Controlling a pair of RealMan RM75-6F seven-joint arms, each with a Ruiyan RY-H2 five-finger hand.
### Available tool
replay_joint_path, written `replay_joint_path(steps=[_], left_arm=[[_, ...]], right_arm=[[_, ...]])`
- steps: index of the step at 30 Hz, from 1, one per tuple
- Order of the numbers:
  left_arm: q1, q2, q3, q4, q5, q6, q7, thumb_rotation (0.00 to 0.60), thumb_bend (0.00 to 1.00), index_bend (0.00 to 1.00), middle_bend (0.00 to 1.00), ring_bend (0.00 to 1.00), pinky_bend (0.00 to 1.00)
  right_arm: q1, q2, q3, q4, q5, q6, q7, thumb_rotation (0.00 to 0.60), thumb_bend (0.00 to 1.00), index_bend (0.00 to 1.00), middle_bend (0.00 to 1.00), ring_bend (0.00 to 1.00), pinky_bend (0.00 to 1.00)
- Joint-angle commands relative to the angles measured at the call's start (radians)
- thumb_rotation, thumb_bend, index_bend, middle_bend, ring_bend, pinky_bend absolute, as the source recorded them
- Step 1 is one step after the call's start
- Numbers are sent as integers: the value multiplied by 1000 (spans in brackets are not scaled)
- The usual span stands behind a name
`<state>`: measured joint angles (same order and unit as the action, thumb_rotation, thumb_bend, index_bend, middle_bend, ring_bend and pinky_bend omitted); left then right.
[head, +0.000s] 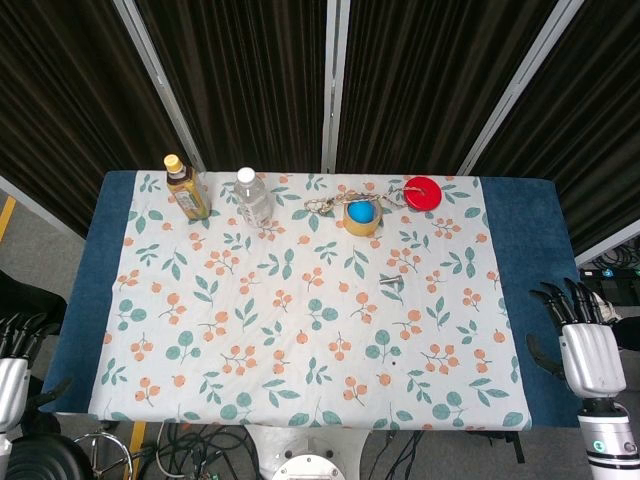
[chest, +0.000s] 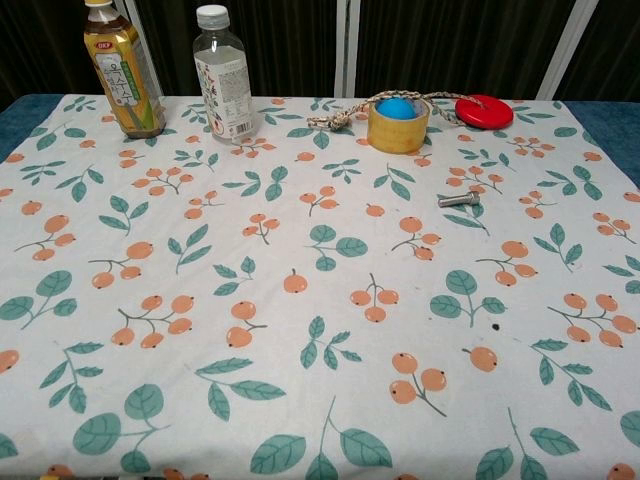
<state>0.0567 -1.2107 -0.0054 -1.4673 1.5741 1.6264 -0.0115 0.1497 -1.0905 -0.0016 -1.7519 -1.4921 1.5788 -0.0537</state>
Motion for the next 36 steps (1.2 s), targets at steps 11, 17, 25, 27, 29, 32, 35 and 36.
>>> replay_joint_path(steps=[11, 17, 25, 27, 29, 32, 35, 36], left_arm=[[-3, -1, 1, -9, 2, 4, 5, 600, 118, 205, 109, 0, 0], [3, -1, 7, -8, 7, 12, -2, 600, 118, 205, 109, 0, 0], [15, -1, 13, 3, -5, 14, -15, 600, 118, 205, 109, 0, 0], [18, 0, 15, 3, -6, 14, -17, 600, 118, 205, 109, 0, 0], [19, 0, 15, 4, -7, 15, -18, 600, 118, 205, 109, 0, 0], [19, 0, 14, 4, -7, 16, -17, 600, 118, 205, 109, 0, 0], [19, 2, 15, 3, -5, 15, -16, 600, 118, 205, 109, 0, 0], [19, 3, 15, 3, -5, 16, -16, 600, 118, 205, 108, 0, 0]], right_arm=[[100, 29, 43, -65, 24, -208, -86, 600, 274, 201, 158, 0, 0], [281, -58, 141, -45, 169, -445, -242, 600, 272, 228, 156, 0, 0], [505, -290, 218, 168, 392, -658, -429, 600, 271, 287, 142, 0, 0], [544, -347, 220, 233, 423, -681, -465, 600, 271, 306, 142, 0, 0], [571, -395, 216, 286, 443, -692, -494, 600, 271, 321, 143, 0, 0], [605, -477, 205, 374, 462, -702, -522, 600, 272, 355, 143, 0, 0], [623, -530, 201, 435, 471, -708, -522, 600, 272, 382, 146, 0, 0], [627, -545, 200, 455, 472, -708, -519, 600, 273, 388, 147, 0, 0]])
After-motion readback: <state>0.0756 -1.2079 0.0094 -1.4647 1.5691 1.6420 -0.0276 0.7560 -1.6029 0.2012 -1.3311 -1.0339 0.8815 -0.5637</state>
